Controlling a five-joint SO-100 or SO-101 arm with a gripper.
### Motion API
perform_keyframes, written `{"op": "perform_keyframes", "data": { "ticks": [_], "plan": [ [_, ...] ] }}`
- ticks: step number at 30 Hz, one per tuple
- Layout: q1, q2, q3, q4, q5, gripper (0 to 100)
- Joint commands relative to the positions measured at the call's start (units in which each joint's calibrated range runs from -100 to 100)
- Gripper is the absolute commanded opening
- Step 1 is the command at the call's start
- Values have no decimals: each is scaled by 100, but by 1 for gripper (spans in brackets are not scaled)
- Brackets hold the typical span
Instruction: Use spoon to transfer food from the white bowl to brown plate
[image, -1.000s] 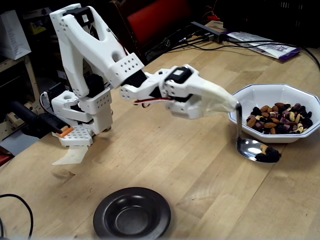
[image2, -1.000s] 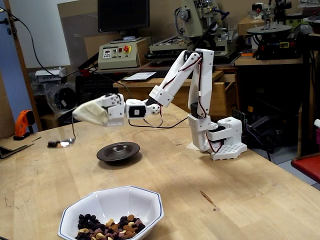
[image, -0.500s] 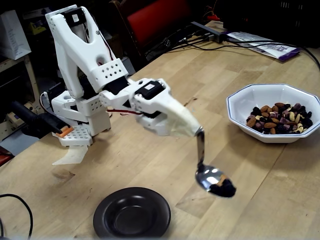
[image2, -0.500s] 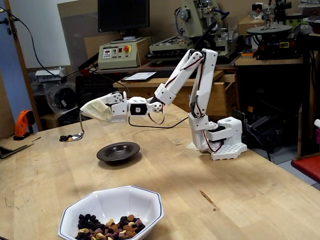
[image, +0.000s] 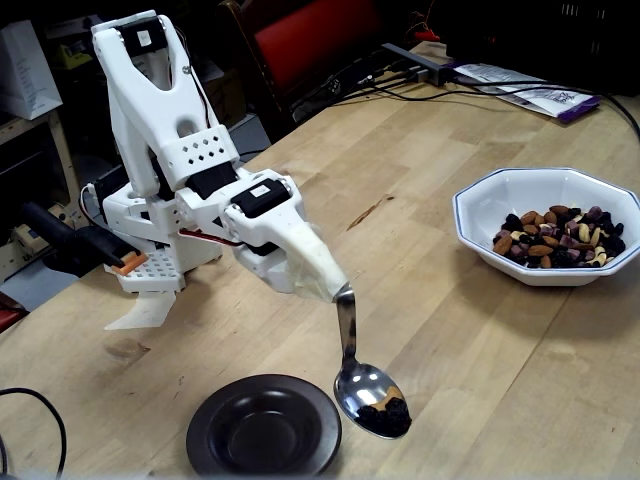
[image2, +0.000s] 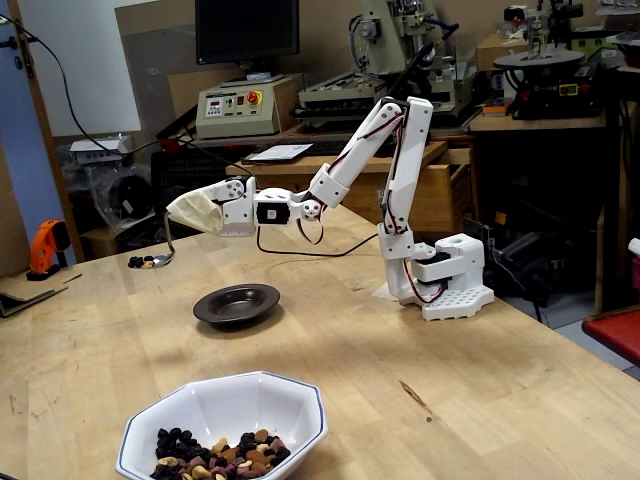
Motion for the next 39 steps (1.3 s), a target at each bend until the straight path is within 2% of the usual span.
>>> {"op": "perform_keyframes", "data": {
  "ticks": [1,20,28,39],
  "plan": [
    [64,-360,9,-71,-20,4],
    [204,-1601,1531,-71,15,4],
    [738,-1550,1620,-71,-10,4],
    [767,-1618,1664,-71,-20,4]
  ]
}}
